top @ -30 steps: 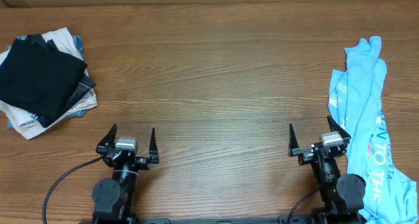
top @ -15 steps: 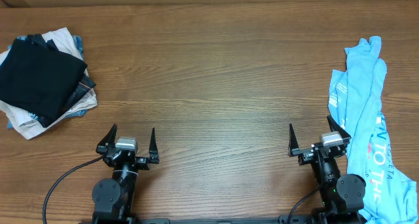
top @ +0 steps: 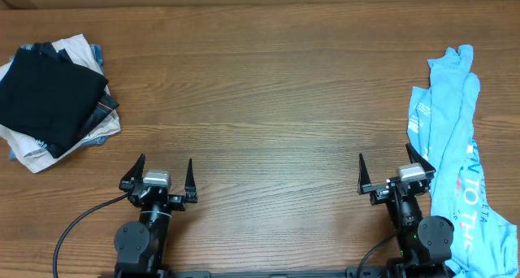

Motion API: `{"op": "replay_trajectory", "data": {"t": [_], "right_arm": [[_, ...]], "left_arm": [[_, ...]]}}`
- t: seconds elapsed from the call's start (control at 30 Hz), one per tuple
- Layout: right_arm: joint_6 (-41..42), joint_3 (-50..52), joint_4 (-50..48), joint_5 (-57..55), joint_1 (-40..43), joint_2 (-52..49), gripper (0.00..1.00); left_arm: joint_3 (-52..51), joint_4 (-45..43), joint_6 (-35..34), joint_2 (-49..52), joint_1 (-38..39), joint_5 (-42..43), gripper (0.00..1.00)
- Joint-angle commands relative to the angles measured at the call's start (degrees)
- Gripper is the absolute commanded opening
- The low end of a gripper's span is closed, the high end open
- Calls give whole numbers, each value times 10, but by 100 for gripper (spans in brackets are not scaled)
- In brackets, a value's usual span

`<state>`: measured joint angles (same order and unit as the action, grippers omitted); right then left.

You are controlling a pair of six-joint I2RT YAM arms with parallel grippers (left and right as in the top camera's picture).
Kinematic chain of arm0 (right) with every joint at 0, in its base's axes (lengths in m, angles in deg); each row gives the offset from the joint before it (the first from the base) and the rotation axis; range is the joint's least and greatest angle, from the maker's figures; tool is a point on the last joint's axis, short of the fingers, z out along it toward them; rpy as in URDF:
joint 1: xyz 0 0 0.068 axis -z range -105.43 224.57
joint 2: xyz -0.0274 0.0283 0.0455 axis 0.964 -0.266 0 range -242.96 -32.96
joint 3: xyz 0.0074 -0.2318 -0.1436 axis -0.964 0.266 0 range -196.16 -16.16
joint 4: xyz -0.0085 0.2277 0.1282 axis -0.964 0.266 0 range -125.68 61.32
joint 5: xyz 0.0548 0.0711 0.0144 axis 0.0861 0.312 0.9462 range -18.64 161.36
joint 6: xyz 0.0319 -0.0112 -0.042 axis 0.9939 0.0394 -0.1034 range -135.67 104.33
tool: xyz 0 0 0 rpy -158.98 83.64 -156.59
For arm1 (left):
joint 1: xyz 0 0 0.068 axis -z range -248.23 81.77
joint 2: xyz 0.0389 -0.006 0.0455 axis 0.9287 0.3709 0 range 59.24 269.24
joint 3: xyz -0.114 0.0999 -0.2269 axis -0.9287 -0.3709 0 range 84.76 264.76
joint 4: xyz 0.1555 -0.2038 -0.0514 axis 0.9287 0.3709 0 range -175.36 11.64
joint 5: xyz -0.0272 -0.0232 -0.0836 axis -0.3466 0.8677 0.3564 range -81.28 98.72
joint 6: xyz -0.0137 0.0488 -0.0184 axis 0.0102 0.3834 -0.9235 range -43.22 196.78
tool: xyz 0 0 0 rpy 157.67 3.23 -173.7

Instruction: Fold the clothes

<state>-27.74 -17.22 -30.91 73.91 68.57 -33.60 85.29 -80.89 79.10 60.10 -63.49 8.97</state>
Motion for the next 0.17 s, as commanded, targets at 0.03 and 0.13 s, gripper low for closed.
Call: {"op": "replay_trajectory", "data": {"t": [0.03, 0.13], "right_arm": [[-2, 6, -2, -6, 2, 5, 100], [-1, 6, -2, -6, 2, 5, 100]], "left_arm": [[-3, -1, 5, -6, -2, 7, 100], [-3, -1, 5, -6, -2, 7, 100]]}}
